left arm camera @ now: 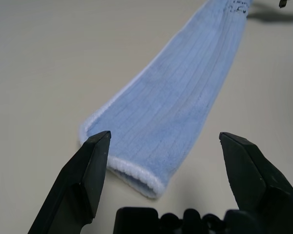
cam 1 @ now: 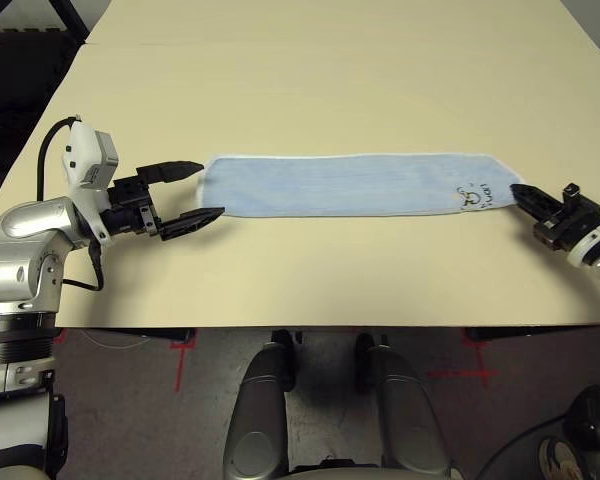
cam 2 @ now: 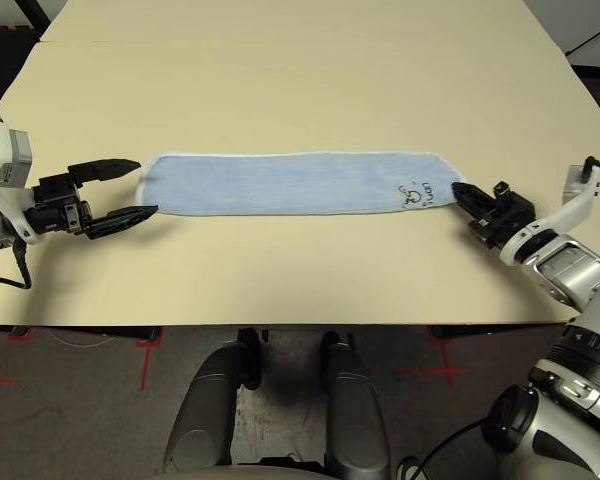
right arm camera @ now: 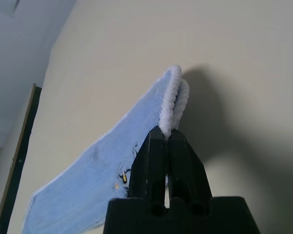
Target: Fold the towel and set it aside.
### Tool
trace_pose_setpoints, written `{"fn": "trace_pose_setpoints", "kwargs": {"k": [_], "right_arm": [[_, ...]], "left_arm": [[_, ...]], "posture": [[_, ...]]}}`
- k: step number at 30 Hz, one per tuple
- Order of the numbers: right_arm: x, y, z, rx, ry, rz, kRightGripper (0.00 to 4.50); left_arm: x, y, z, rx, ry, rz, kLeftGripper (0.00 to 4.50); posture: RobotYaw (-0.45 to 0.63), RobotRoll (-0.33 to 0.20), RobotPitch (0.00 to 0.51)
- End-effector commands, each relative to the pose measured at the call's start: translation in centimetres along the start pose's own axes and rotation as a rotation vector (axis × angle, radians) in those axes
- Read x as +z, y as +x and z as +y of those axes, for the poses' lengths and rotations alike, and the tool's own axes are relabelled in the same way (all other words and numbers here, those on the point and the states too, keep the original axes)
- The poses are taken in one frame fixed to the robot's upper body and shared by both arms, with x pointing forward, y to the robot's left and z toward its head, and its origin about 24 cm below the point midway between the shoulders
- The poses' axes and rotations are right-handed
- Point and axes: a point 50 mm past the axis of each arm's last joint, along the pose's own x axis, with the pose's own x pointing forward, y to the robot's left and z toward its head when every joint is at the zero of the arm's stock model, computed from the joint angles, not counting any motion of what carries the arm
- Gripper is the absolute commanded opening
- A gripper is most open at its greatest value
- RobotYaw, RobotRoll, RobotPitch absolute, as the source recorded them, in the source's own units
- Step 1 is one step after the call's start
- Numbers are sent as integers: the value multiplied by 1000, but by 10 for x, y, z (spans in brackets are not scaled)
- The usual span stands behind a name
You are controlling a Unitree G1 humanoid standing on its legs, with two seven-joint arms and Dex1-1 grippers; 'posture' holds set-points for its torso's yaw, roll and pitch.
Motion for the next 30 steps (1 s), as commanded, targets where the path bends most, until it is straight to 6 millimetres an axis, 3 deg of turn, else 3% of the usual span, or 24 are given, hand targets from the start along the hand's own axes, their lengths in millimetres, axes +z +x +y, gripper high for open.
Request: {"fn": "trace_pose_setpoints", "kwargs": {"k": [1,8,16,23,30], "right_arm": [[-3,2,3,62,3,42,32],[-21,8,24,230,-19,194,32],[-40,19,44,347,-181,330,32],[-54,33,59,361,-251,391,32],[-82,44,79,410,-284,469,32]], "left_arm": [[-2,3,-2,-19,-2,12,4500],[-1,5,-2,-21,-3,-12,4500],[-1,7,-2,-27,9,-13,4500],[-1,8,-2,-32,14,-4,4500],[-1,11,-2,-34,16,-3,4500]], "posture": [[-60,0,246],[-47,0,246],[-43,0,246],[-39,0,247],[-34,0,249]]}}
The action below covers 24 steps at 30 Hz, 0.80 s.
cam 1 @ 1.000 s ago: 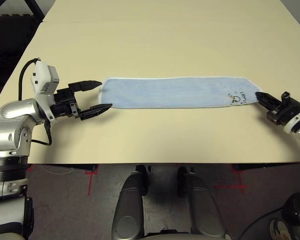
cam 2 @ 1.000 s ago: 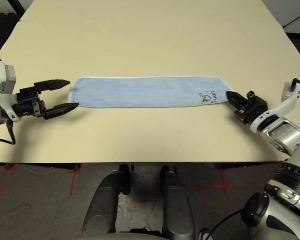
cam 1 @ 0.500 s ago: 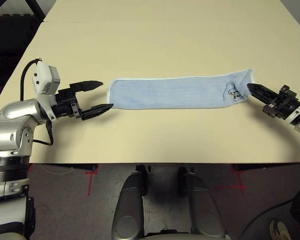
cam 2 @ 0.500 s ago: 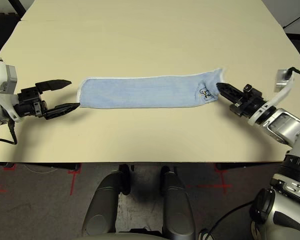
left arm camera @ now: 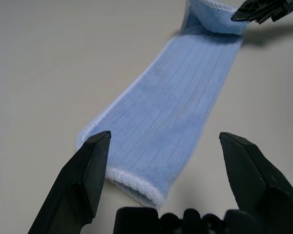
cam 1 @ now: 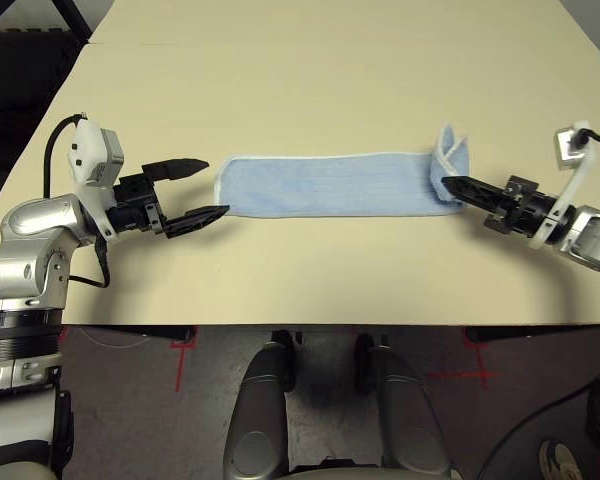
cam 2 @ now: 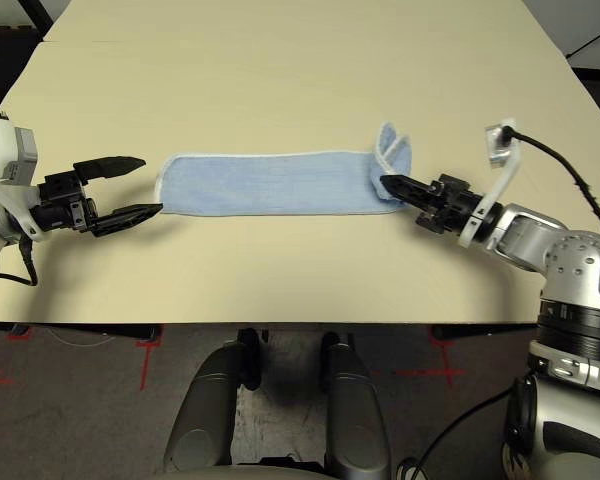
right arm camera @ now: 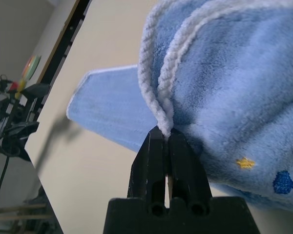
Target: Fold the towel and set it aside.
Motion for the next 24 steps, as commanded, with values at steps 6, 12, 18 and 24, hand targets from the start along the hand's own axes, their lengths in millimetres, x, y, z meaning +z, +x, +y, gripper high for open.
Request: {"fn": "trace_pose_setpoints", "kwargs": {"k": [6,12,18,24], "right_arm": [[-16,31,6,-141,-23,86,32],[-28,44,17,-111,-15,137,32],[-31,54,23,-115,-9,139,32],[-34,63,29,-101,-1,142,601]], "left_arm": [[-2,3,-1,-16,2,12,4500],[-2,4,-1,-14,3,14,4500],[-2,5,0,-12,3,18,4500],[-3,7,0,-14,1,17,4500]], "posture": [[-32,0,249],[-28,0,247],[-32,0,246],[-33,0,242]]}}
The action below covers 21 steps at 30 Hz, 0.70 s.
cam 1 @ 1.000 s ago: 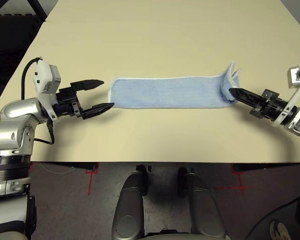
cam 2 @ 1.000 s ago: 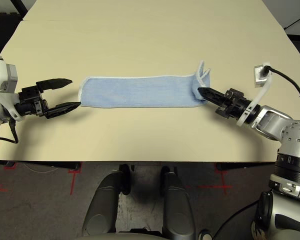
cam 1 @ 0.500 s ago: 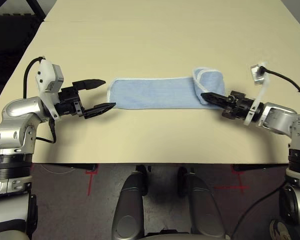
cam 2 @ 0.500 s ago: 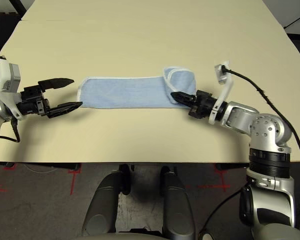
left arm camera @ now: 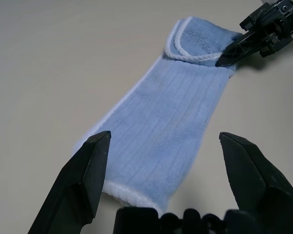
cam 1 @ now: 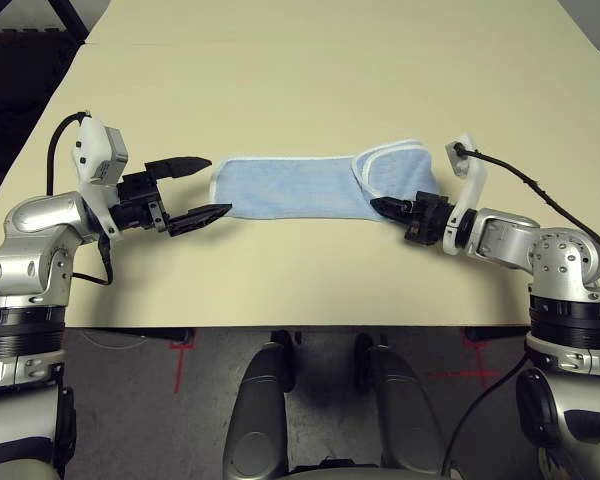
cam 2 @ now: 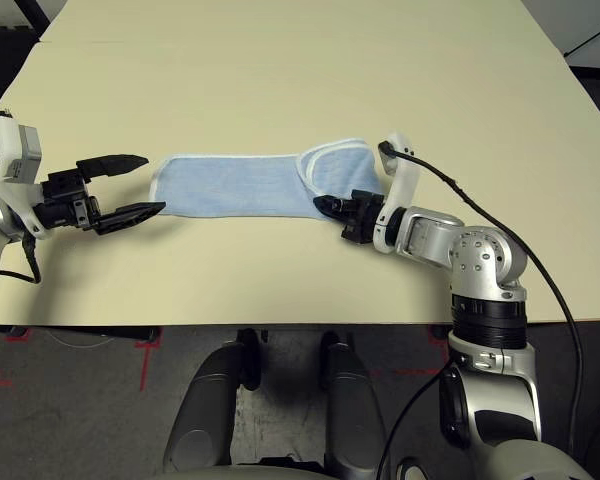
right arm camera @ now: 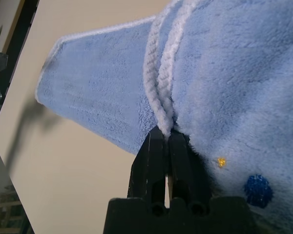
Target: Fold the towel and set it aside.
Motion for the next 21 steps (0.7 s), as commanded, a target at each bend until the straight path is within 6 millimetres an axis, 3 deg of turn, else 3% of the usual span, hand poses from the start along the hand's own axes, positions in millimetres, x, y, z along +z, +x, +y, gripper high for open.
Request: {"fn": "trace_pose_setpoints", "kwargs": {"k": [1,6,11,16,21], "right_arm": [[-3,4,6,9,3,14,864],[-1,3,17,96,-198,54,2754],[7,-4,22,220,-562,105,4478],[23,-16,17,390,-794,97,4478],[44,-24,4,474,-816,45,4478]], "left_arm": [[-4,3,-1,-9,-5,24,4500],[-5,3,-1,-9,-8,28,4500],[-5,4,-2,-13,-8,29,4500],[-6,6,-2,-19,-8,29,4500],[-5,8,-2,-25,-6,29,4500]], "posture": [[-33,0,240],[-37,0,236],[-44,0,232],[-49,0,229],[-53,0,227]]}}
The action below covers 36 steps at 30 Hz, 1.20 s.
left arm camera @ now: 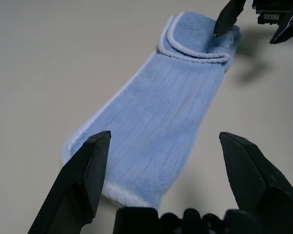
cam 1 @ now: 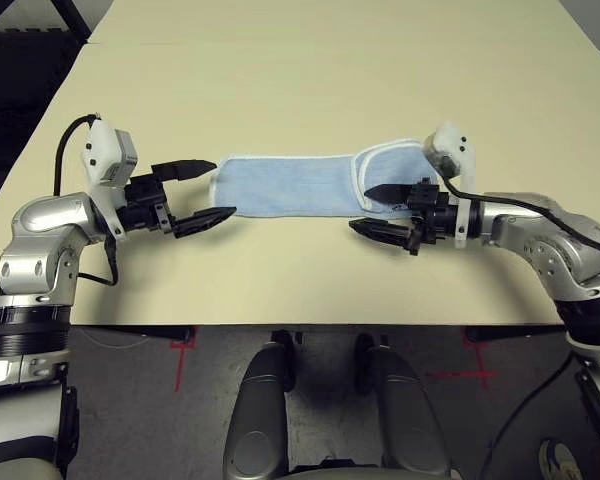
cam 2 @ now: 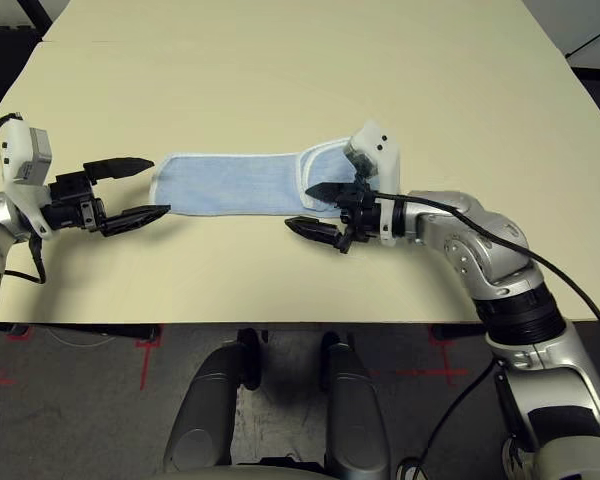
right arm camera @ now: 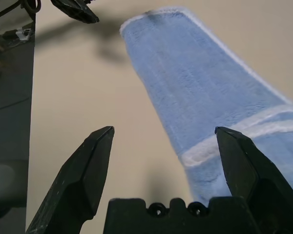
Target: Fold the towel and set it aside.
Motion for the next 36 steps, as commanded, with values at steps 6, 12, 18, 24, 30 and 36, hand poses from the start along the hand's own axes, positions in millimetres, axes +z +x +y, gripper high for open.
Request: {"fn": "trace_pose_setpoints", "kwargs": {"k": [6,12,18,24,30,36], "right_arm": [[-4,-40,-34,11,-73,-109,4478],[-27,-61,-54,-27,-184,-105,4478],[-36,-73,-58,24,-243,-14,4478],[-39,-84,-56,27,-283,60,4478],[-43,-95,-51,20,-296,85,4478],[-43,-94,-53,6,-279,54,4478]], "left_arm": [[-2,4,1,0,-6,9,4500],[-9,10,5,93,-50,-33,4500],[-11,12,6,145,-65,-56,4500],[-4,3,10,184,-157,-32,4500],[14,-12,7,120,-410,24,4500],[17,-12,7,71,-559,91,4500]], "posture": [[-49,0,227],[-46,0,224],[4,0,230],[-2,0,232],[-5,0,233],[-9,0,239]]}}
